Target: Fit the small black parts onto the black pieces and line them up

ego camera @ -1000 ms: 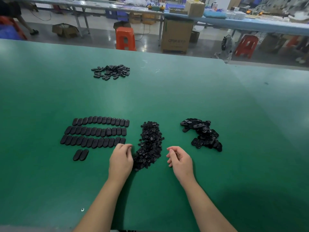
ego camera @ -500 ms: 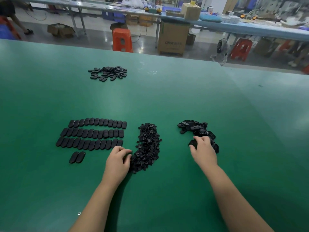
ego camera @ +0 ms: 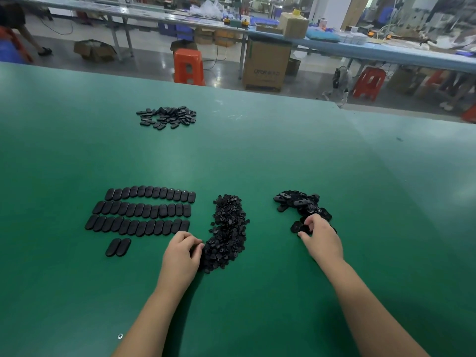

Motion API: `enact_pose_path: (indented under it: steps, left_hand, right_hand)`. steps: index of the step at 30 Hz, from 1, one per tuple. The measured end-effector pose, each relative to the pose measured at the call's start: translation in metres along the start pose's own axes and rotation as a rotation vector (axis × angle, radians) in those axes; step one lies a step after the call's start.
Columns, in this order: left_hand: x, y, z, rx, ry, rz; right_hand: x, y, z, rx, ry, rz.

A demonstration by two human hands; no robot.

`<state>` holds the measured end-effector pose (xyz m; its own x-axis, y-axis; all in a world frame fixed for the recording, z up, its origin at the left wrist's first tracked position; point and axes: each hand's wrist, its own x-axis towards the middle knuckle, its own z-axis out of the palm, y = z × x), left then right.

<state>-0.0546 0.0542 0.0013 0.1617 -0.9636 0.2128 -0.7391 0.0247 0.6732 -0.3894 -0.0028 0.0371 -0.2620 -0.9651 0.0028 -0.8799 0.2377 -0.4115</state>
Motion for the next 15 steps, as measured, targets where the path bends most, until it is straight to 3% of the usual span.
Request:
enact_pose_path:
  steps: [8,15]
  left_hand:
    - [0.001,0.0,0.001,0.004,-0.016,-0.007]
    - [0.001,0.001,-0.005,-0.074,-0.022,-0.025]
  right_hand:
    - [-0.031,-0.031,0.005,0.784,-0.024,0.04]
    - [-0.073,-0.055,0.036,1.051,-0.141,0.078]
